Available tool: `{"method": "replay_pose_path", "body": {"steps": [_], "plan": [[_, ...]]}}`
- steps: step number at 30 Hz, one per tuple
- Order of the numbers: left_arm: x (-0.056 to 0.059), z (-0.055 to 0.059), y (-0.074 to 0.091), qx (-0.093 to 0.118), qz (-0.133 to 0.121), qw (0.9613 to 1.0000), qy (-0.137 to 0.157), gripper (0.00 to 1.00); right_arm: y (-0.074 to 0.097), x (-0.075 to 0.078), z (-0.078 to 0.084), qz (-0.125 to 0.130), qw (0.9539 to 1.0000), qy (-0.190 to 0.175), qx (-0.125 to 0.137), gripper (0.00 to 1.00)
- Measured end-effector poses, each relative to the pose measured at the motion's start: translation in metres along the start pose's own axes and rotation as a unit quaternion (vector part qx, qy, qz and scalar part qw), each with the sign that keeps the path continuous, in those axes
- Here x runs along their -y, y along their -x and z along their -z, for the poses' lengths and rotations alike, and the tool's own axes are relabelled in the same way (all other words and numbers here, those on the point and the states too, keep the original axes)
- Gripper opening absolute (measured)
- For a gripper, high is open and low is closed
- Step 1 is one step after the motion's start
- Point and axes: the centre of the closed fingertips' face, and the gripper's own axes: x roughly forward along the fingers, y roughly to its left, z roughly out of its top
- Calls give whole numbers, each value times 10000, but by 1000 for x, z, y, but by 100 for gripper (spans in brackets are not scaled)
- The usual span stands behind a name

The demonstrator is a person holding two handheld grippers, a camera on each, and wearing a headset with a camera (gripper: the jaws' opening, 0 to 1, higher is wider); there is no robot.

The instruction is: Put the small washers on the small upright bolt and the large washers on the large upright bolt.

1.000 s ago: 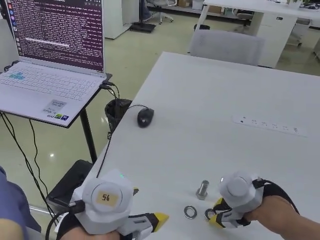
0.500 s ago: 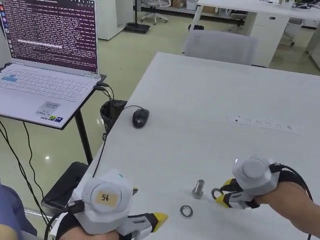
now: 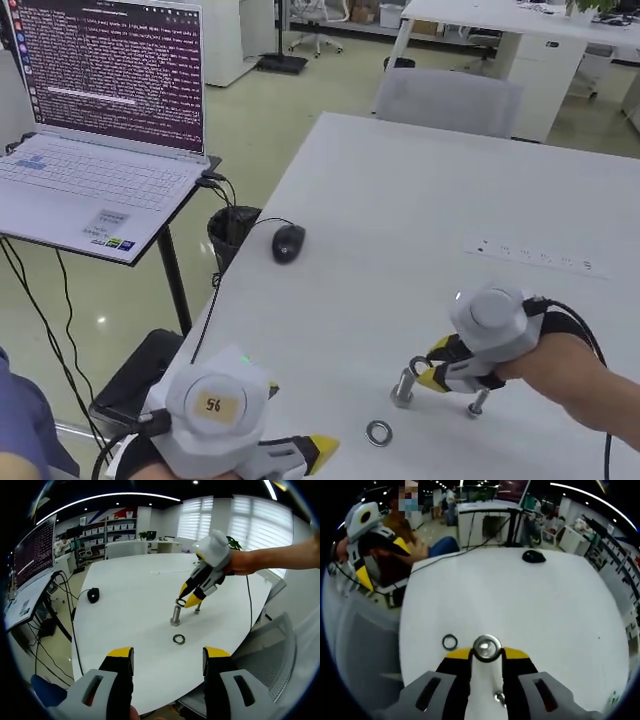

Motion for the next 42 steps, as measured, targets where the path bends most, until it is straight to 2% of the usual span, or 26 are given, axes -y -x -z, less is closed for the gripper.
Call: {"method": "replay_pose_path", "body": {"steps": [23,33,42], "plan": [[-3,2,0,0,-27,10000,70,55,-14,-5,1,-186,9993,164,-286,23],[-6,5,1,3,-69,9999,131,55,-31,-4,12,-233,9979,234,-554,23],[-7,2,1,37,-75,9999,139,55,-49,-5,23,-233,9967,176,-760,23]]}}
